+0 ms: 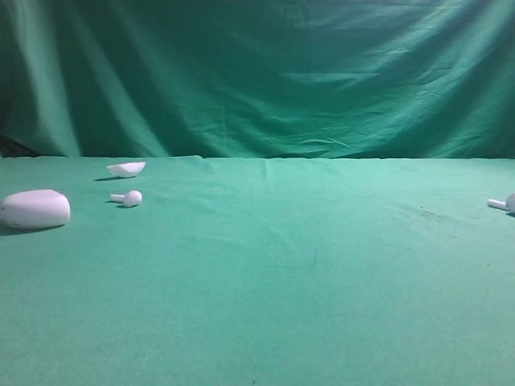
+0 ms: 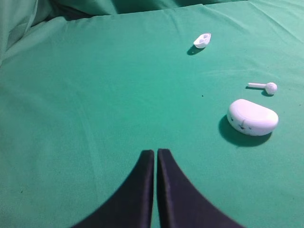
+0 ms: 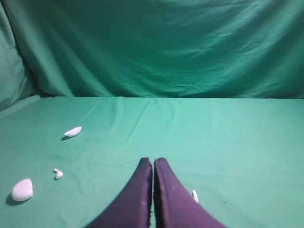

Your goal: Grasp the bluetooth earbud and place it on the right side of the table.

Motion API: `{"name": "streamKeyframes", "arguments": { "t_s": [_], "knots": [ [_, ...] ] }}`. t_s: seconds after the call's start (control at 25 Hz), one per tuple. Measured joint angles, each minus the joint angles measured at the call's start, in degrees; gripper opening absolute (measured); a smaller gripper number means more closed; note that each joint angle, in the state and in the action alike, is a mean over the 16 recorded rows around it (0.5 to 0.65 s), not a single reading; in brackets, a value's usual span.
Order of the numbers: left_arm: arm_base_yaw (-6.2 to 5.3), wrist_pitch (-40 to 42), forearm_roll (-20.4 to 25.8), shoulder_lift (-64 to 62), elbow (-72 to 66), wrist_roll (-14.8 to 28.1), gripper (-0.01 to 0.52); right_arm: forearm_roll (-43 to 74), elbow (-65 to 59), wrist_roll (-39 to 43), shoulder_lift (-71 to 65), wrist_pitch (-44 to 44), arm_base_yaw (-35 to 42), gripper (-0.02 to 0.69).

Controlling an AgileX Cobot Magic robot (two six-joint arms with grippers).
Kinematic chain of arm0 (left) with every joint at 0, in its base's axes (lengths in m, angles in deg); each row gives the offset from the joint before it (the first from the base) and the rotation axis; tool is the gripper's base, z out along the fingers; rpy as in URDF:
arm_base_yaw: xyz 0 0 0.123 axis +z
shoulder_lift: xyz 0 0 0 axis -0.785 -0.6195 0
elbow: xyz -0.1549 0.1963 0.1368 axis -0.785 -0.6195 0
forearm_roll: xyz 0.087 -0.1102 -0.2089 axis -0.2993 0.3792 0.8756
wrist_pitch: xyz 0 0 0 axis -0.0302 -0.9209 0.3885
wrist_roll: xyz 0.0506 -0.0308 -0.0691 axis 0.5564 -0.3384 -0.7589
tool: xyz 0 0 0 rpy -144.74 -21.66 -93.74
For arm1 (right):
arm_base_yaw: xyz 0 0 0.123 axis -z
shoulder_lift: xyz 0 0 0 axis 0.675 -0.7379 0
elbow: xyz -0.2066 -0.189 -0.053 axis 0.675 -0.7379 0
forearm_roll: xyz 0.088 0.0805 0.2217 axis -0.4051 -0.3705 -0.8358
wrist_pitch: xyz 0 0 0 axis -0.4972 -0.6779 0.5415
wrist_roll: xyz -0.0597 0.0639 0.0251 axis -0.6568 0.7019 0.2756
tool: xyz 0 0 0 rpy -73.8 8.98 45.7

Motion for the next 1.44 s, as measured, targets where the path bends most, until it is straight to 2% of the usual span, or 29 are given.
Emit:
{"name": "streamKeyframes", "arguments": {
  "t_s": [0.32,0.6,0.76,1.04,1.44],
  "knots": [
    [0.0,0.0,0.01,0.0,0.0,0.0,0.0,3.99,-8.1,-0.36,2.31,9.14,0.33,0.025],
    [0.0,0.0,0.0,0.0,0.0,0.0,0.0,8.28,-23.02,0.4,4.63,22.08,0.8,0.047],
    [0.0,0.0,-0.01,0.0,0.0,0.0,0.0,9.67,-30.64,1.8,5.45,26.62,1.03,0.05],
    [0.0,0.0,-0.01,0.0,0.0,0.0,0.0,10.19,-37.56,4.59,5.55,27.88,1.06,0.05],
    [0.0,0.0,-0.01,0.0,0.0,0.0,0.0,10.19,-38.12,6.08,5.55,24.58,1.06,0.05]
  ]
}}
